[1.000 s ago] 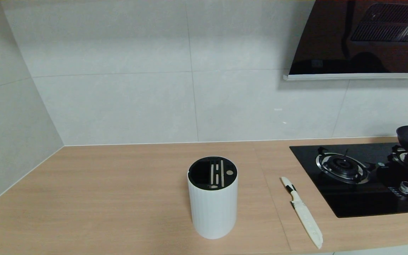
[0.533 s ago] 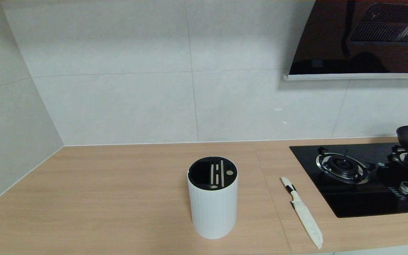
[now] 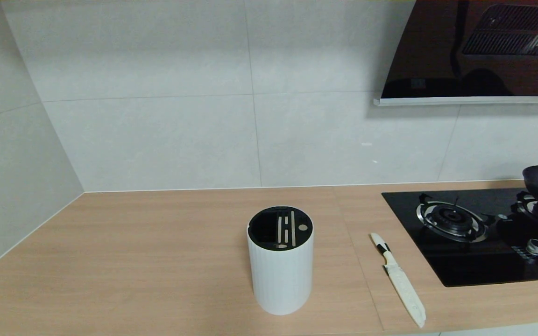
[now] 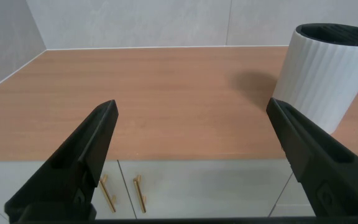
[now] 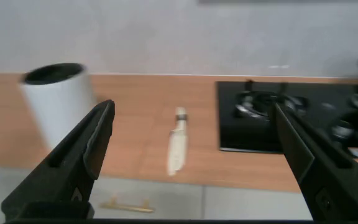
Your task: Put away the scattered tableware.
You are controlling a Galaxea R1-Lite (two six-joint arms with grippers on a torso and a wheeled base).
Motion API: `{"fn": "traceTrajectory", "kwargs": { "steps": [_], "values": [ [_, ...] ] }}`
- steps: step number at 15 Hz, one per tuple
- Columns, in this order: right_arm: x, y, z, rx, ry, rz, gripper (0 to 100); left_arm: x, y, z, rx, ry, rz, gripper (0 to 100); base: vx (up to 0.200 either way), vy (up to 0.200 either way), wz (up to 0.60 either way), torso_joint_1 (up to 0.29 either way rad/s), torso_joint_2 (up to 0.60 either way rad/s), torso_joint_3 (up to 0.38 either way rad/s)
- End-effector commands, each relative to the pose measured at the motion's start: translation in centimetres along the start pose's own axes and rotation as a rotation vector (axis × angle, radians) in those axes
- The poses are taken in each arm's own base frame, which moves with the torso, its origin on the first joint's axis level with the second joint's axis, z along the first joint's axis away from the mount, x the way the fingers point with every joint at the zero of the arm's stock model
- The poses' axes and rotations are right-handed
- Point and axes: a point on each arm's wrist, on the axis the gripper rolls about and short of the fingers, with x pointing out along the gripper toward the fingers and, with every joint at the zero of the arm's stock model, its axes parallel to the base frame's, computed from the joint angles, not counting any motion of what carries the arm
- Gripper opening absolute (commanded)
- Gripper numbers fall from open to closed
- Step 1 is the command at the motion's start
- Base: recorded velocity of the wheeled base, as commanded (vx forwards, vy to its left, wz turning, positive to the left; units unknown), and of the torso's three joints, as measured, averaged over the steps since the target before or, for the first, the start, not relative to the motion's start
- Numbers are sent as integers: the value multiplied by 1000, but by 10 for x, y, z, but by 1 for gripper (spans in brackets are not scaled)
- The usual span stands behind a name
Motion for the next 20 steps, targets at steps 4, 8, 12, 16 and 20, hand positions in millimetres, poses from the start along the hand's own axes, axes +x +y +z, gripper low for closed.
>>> {"fn": "traceTrajectory", "kwargs": {
  "steps": [4, 8, 12, 16, 20],
  "values": [
    [79, -11, 34, 19, 393, 56, 100, 0, 0, 0, 0, 1, 1, 100, 0, 0, 0, 0, 0, 0],
    [138, -8, 19, 43, 650, 174, 100, 0, 0, 0, -2, 1, 1, 100, 0, 0, 0, 0, 0, 0],
    [205, -6, -13, 40, 763, 180, 100, 0, 0, 0, -2, 1, 1, 100, 0, 0, 0, 0, 0, 0],
    [253, -9, -56, 18, 822, 120, 100, 0, 0, 0, 0, 1, 1, 100, 0, 0, 0, 0, 0, 0],
    [287, -10, -87, 6, 849, 92, 100, 0, 0, 0, 0, 1, 1, 100, 0, 0, 0, 0, 0, 0]
  ]
}}
